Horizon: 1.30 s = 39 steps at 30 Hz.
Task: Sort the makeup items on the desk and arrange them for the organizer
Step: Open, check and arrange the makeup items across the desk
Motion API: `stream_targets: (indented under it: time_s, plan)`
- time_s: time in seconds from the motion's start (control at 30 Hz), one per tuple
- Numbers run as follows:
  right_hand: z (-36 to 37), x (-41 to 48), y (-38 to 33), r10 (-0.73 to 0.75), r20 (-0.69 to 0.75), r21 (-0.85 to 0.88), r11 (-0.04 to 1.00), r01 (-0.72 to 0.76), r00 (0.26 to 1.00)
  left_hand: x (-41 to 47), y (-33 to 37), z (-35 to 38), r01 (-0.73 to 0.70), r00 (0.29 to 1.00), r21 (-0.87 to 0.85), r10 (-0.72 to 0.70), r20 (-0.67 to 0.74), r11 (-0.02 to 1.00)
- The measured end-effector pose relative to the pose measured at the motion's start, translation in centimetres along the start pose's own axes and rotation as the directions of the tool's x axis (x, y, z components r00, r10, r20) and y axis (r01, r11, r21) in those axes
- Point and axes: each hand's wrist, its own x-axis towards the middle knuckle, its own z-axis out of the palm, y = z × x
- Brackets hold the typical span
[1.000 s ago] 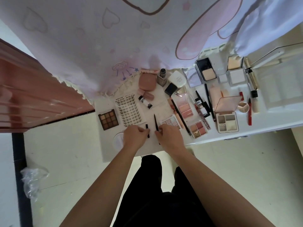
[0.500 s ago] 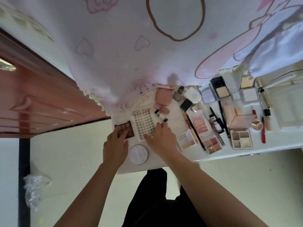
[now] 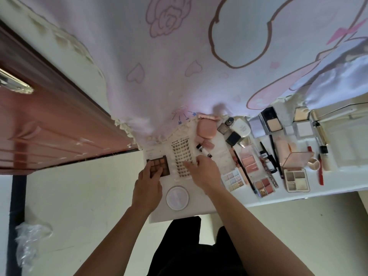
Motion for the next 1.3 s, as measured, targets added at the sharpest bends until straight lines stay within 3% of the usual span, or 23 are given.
stream_targets:
  time_s: [0.13, 0.2, 0.23, 0.27, 0.3, 0.33, 0.4, 0.5, 0.63, 0.73, 0.83, 1.03, 1.3]
  plan:
    - [-3.2, -1.7, 0.6, -0.131, -0.015, 0.314, 0.941, 0.129, 0.991, 0.0, 1.0, -2.1, -0.025, 0.984, -0.144, -0.001, -0.181, 0.989]
    - [-4.7, -2.9, 0.9, -0.124, -0.025, 0.507, 0.854, 0.12, 0.992, 0.0, 3.1, -4.7, 0.053, 0.962, -0.496, -0.178, -0.208, 0.867]
    - [-5.4, -3.4, 1.1, -0.113, -0.015, 0.555, 0.826, 0.102, 0.993, -0.1, 4.6, -6.6, 0.114, 0.961, -0.736, -0.262, -0.089, 0.667]
    - [-6.1, -3.9, 1.1, -0.115, -0.005, 0.573, 0.814, 0.097, 0.993, -0.3, 6.3, -8.6, 0.177, 0.963, -0.912, -0.257, 0.083, 0.37]
    - [-6.7, -4.4, 1.2, -0.13, 0.003, 0.577, 0.81, 0.104, 0.992, -0.4, 7.4, -10.0, 0.231, 0.963, -0.966, -0.171, 0.21, 0.114]
    - [-7.3, -4.8, 1.3, -0.156, 0.001, 0.585, 0.801, 0.126, 0.988, -0.6, 8.4, -11.3, 0.253, 0.965, -0.966, -0.053, 0.256, -0.048]
    - [-8.4, -6.0, 1.2, -0.186, -0.013, 0.592, 0.79, 0.158, 0.982, -1.4, 10.2, -13.2, 0.234, 0.969, -0.958, 0.12, 0.216, -0.165]
    - [-10.1, -7.9, 1.0, -0.22, -0.041, 0.601, 0.774, 0.2, 0.975, -3.1, 12.7, -14.8, 0.213, 0.967, -0.961, 0.179, 0.182, -0.176]
    - [-12.7, -10.0, 1.5, -0.277, -0.065, 0.645, 0.721, 0.253, 0.959, -4.9, 14.0, -14.8, 0.18, 0.959, -0.945, 0.261, 0.107, -0.272]
    - [-13.7, -11.0, 2.7, -0.334, -0.122, 0.591, 0.732, 0.338, 0.935, -6.3, 15.2, -14.5, 0.105, 0.96, -0.948, 0.281, 0.018, -0.3]
    - [-14.4, -12.0, 3.6, -0.396, -0.112, 0.505, 0.767, 0.396, 0.911, -6.9, 16.7, -14.8, 0.015, 0.974, -0.95, 0.218, -0.057, -0.313]
    - [-15.2, -13.4, 5.1, -0.51, 0.076, 0.551, 0.738, 0.39, 0.857, -7.4, 18.2, -15.3, 0.0, 0.998, -0.969, -0.065, 0.017, -0.248]
    - [-15.2, -13.6, 5.1, -0.562, 0.094, 0.576, 0.704, 0.416, 0.821, -8.0, 18.7, -15.4, -0.037, 0.994, -0.99, -0.107, -0.022, -0.137]
